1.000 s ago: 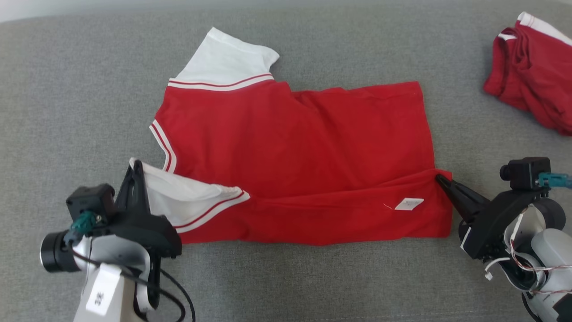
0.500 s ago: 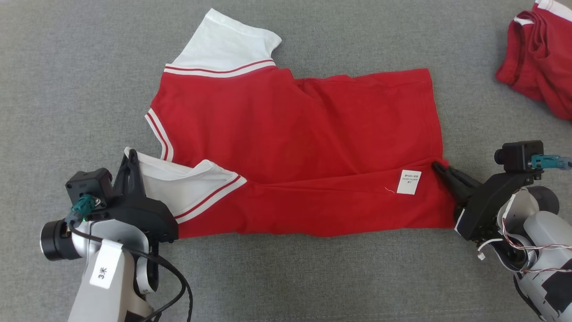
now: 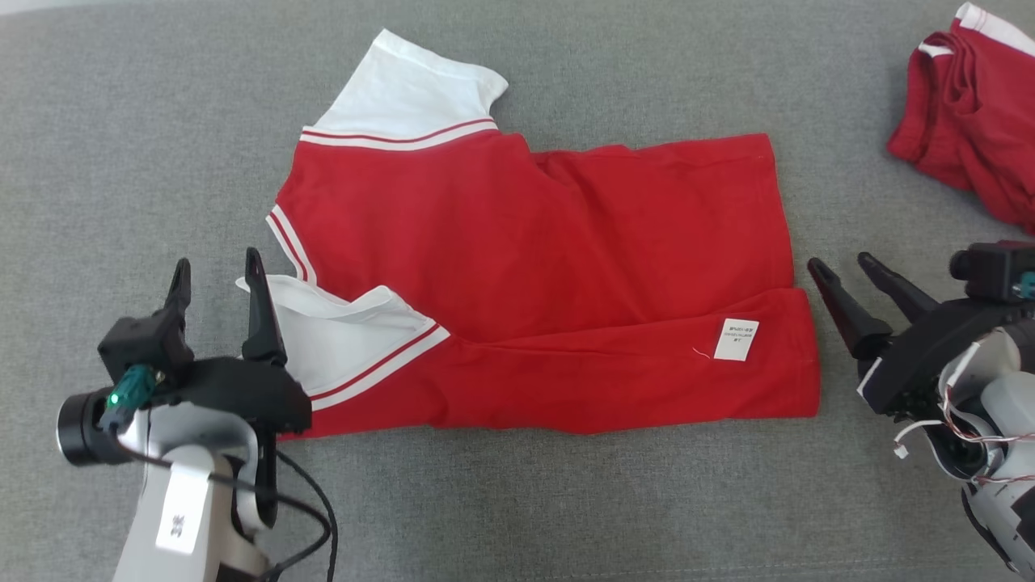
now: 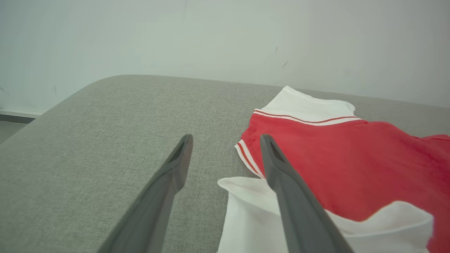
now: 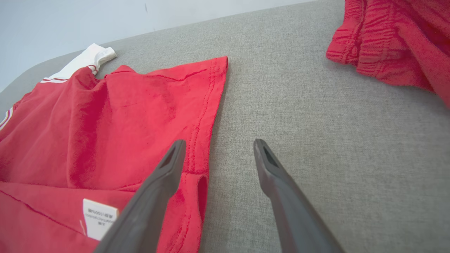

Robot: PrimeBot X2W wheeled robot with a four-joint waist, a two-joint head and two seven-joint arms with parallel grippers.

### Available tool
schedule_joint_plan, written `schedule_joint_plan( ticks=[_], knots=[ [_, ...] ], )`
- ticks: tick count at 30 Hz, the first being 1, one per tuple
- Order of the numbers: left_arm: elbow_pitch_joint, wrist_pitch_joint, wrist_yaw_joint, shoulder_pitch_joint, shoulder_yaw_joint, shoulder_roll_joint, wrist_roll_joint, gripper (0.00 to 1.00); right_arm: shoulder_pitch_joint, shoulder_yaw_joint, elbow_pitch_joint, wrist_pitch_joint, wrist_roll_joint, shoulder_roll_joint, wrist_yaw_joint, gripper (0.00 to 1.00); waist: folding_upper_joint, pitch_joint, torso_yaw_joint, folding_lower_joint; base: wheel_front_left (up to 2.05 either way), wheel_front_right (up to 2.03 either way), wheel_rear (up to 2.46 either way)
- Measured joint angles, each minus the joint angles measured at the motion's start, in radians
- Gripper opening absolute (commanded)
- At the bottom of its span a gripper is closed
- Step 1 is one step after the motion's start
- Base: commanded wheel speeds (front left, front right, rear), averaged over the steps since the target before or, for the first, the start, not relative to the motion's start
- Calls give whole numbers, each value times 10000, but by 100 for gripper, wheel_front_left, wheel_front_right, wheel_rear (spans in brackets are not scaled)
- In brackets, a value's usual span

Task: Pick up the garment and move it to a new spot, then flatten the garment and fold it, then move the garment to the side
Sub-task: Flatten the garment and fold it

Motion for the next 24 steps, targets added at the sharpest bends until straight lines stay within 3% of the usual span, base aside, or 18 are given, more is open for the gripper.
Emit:
schedule_joint_plan(
  ticks=[9, 15, 24],
  knots=[
    [-531, -359, -395, 1499, 221, 77, -389, 100, 1124, -474, -161, -1221, -13, -201, -4, 100, 0, -373, 1, 0, 0, 0, 0],
    [-817, -184, -832, 2711, 499, 46, -1507, 100, 2306, -665, -370, -1906, 334, -119, -107, 100, -1, -724, 44, -1, 0, 0, 0],
    [-685, 1041, -1534, 3392, 894, -48, -3770, 100, 3294, -593, -817, -2197, 591, 297, -268, 100, -2, -1121, 37, -3, 0, 0, 0]
  ],
)
